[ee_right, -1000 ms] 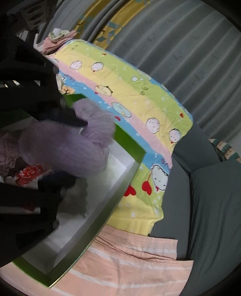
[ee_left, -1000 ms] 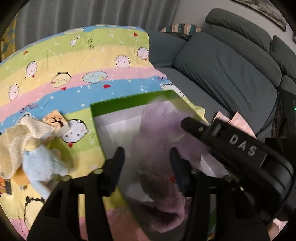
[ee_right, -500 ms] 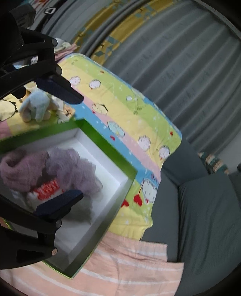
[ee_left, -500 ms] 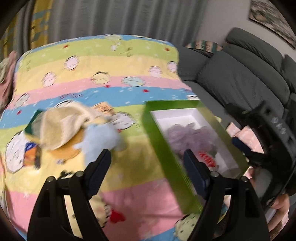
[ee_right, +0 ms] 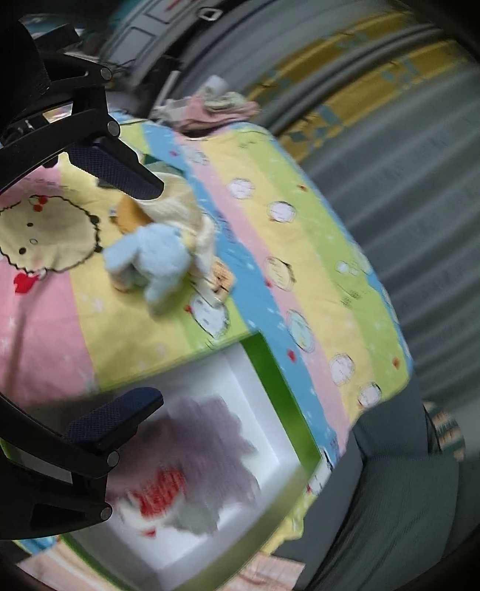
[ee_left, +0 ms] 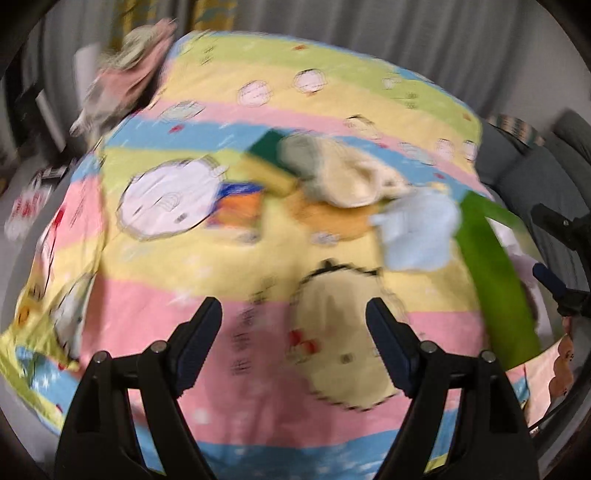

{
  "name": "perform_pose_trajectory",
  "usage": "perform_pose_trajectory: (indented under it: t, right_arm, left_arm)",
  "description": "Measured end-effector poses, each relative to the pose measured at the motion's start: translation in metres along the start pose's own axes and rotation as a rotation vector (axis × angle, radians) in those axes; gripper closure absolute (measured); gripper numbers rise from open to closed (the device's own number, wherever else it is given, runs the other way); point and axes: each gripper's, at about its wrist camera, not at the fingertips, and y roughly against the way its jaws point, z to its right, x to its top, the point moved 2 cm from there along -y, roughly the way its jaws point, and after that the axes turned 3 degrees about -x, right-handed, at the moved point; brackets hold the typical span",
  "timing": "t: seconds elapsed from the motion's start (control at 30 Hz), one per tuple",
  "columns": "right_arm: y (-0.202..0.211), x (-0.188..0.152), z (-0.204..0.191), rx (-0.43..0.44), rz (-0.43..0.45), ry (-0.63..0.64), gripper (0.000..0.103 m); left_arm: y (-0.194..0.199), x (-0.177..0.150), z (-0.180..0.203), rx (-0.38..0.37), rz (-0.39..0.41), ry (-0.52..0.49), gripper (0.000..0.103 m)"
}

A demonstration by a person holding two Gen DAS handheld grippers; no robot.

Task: Organize soft objects
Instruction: 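Move the right gripper to the light-blue plush toy and grasp it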

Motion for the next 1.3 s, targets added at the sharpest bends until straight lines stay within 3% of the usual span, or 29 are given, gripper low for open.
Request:
perform_pose_trajectory:
  t: [0.13,0.27,0.4,0.53,0.7,0.77,0.97,1.13,1.3]
  right_arm:
    - [-0.040,-0.019,-0.021,-0.009,-0.100,-0.011,0.001]
    - [-0.073,-0.030,-0.042,-0.103,-0.117,0.064,0.001]
    - [-0.085,-0.027,-0.058,-0.195,-0.041,0.175,0.001]
    - [-0.096,-0.022,-0.065,-0.220,-0.020,0.209,0.001]
    - [-0.124,-0.018,-0.073,-0.257,-0.068,0.288,0.015]
    - [-0.131,-0.019,-0.073,-0.257,-0.071,0.310,0.027]
    - [-0.123,-0.021,-0.080,-0.255,-0.036,0.319,0.031]
    - [-0.086,-0.025,-0.095,-0.122,-0.028,0.277,0.031]
    - [-0.064,-0.050,-0.111,0.160,-0.172,0.164,0.031]
  left_arm:
    - [-0.012,-0.009,-0.044,0.009,-0.022,0.112,0.024]
    - [-0.018,-0.017,-0.063,0.017,-0.029,0.145,0.024]
    - [-0.020,-0.018,-0.071,0.010,-0.029,0.158,0.024]
    - [-0.022,-0.017,-0.076,0.001,-0.031,0.163,0.024]
    - [-0.024,-0.017,-0.079,0.012,-0.034,0.152,0.024]
    - [-0.024,-0.018,-0.078,0.020,-0.034,0.144,0.024]
    - [-0.028,-0.017,-0.079,0.020,-0.034,0.157,0.024]
    - [-0.025,-0.016,-0.077,0.011,-0.025,0.161,0.024]
    - [-0.018,-0.014,-0.082,-0.005,-0.005,0.191,0.024]
